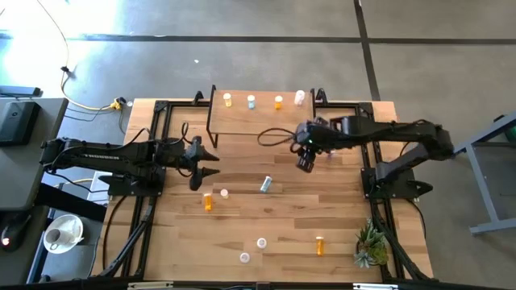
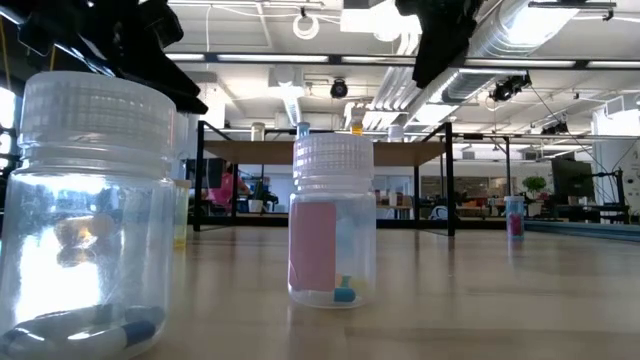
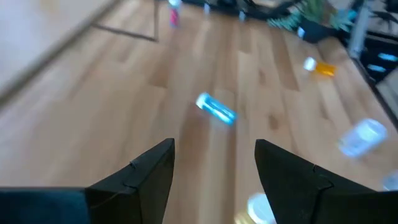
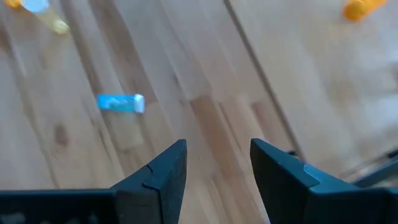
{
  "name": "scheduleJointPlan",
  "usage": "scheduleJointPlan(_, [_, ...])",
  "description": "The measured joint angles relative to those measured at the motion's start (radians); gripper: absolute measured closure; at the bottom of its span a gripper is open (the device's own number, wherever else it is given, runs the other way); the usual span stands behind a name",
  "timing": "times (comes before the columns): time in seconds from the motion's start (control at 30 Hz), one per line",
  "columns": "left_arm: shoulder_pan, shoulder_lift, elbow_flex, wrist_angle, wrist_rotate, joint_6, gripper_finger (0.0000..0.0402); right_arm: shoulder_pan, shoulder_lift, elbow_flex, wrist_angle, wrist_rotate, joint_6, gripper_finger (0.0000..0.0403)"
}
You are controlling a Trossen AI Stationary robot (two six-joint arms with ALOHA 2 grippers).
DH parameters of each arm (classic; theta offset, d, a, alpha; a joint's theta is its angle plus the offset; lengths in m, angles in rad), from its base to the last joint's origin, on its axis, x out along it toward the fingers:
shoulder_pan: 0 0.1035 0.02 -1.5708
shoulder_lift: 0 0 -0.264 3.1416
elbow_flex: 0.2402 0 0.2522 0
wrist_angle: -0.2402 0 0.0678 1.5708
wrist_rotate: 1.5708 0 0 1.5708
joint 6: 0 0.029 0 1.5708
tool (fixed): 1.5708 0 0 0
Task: Pick and place medicine bottles onto shelf by color
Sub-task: Put the bottom yellow pill bottle on the shelf aligned with the other yellow pill bottle
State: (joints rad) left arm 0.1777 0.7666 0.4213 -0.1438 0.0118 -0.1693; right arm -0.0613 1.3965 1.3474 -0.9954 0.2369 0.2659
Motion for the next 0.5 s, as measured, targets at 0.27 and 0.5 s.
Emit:
scheduleJointPlan(0.27, [-0.091, 0.000, 0.000, -0.064, 0.003, -0.011, 0.0190, 0.056, -0.076, -0.222, 0.256, 0.009, 0.052, 0.0235])
scheduleJointPlan(0.5, [-0.223, 0.015, 0.000, -0.084, -0.086, -0.011, 0.0190, 0.098, -0.077, -0.352, 0.464, 0.065, 0.071, 0.0235])
